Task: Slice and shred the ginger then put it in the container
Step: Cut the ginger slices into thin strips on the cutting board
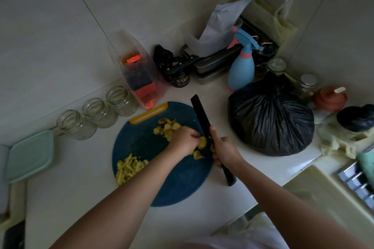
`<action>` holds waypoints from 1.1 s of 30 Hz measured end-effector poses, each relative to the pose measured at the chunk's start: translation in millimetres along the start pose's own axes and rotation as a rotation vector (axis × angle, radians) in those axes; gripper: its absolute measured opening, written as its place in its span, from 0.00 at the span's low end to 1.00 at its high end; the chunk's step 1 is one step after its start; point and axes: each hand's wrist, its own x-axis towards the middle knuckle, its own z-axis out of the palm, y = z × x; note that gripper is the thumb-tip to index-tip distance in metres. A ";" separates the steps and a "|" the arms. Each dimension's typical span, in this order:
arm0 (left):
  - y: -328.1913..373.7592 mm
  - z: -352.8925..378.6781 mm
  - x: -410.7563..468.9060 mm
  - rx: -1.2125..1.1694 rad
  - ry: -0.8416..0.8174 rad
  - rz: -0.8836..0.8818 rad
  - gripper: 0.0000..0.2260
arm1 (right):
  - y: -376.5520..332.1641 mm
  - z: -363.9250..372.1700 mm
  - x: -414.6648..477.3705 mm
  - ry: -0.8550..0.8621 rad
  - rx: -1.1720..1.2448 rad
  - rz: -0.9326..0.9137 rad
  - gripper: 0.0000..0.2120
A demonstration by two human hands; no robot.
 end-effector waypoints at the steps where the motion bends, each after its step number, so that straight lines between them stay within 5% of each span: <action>1: 0.9 3.0 -1.8 0.012 0.004 -0.006 0.13 | 0.5 0.1 0.0 0.002 -0.007 -0.002 0.30; 13: -2.4 2.7 -21.9 -0.127 0.049 0.006 0.11 | -1.2 -1.8 -0.8 -0.027 -0.006 -0.003 0.29; 19: -43.8 -20.1 -41.6 -0.330 0.054 -0.149 0.11 | -6.7 -5.5 -6.6 -0.101 -0.120 -0.072 0.30; 26: -83.6 -23.9 -66.9 -0.422 0.171 -0.210 0.09 | -2.1 -12.0 -38.8 -0.401 -0.240 -0.013 0.30; 33: -93.6 -31.1 -69.9 -0.230 0.252 -0.179 0.08 | 12.3 -7.9 -48.2 -0.481 -0.417 0.082 0.32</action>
